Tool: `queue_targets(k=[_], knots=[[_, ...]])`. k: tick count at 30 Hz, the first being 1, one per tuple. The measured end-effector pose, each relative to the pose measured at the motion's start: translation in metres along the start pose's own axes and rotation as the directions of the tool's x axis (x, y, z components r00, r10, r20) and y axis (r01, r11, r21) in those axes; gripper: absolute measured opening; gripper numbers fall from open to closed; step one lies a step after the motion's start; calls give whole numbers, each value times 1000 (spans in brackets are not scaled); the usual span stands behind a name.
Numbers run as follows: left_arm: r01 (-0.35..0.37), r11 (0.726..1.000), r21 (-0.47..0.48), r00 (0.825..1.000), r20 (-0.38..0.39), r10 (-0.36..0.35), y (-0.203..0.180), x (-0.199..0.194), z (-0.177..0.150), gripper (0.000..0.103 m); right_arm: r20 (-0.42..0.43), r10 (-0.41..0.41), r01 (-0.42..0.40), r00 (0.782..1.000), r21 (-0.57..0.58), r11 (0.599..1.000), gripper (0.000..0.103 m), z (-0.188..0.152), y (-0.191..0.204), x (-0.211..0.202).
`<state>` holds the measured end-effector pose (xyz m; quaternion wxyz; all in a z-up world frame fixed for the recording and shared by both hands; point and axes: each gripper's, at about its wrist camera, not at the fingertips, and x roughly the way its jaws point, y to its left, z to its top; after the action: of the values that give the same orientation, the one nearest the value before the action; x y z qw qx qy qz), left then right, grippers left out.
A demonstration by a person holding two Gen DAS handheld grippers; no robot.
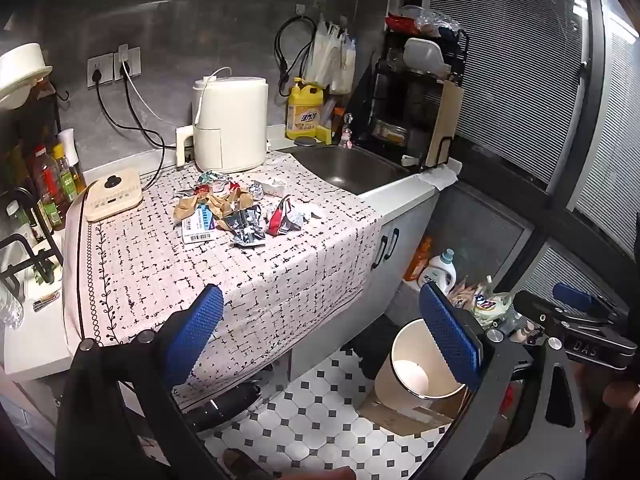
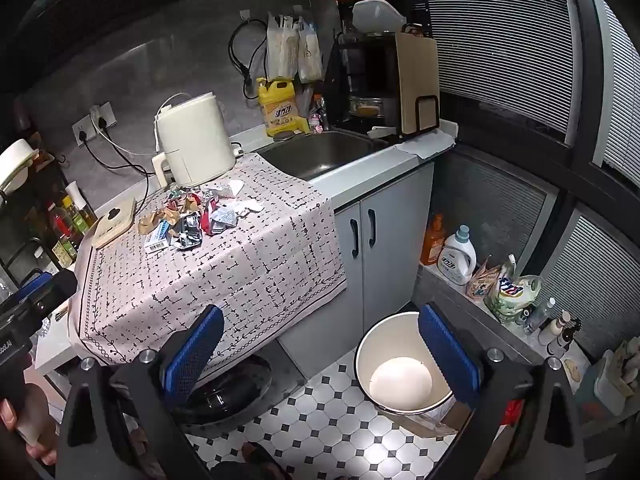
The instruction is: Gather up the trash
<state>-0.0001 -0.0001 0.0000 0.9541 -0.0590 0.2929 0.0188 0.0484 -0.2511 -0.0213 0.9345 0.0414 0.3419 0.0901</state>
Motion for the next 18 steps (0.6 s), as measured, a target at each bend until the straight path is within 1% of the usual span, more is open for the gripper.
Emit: queue_targets(k=[3, 5, 8, 9, 12, 13, 18], knots=[[4, 1000, -1, 1000, 2, -4, 0, 0, 0, 97, 9, -1, 1, 1000, -1, 1000, 96, -2, -4, 2], [4, 1000, 3, 1000, 0, -4, -2, -1, -1, 97, -3, -2, 2, 1000, -2, 1000, 96, -1, -1, 1], [5, 1000, -12, 1000, -9, -5, 1, 0, 0, 97, -6, -3, 3, 1000, -8, 1000, 95, -1, 3, -1], [5, 1000, -15, 1000, -8, -5, 2, -2, 1, 97, -8, 1, -1, 1000, -5, 1000, 96, -6, -1, 3], [7, 1000, -26, 1000, -4, -7, 2, -3, 1, 97, -4, 0, 0, 1000, -13, 1000, 96, -5, 3, -2], [8, 1000, -29, 1000, -5, -8, 3, -3, 1, 97, -10, 1, -1, 1000, -6, 1000, 96, -5, 2, 4], [0, 999, -41, 1000, -5, 0, 9, -1, -2, 97, -10, 0, 0, 1000, -10, 1000, 95, -3, 4, 2]])
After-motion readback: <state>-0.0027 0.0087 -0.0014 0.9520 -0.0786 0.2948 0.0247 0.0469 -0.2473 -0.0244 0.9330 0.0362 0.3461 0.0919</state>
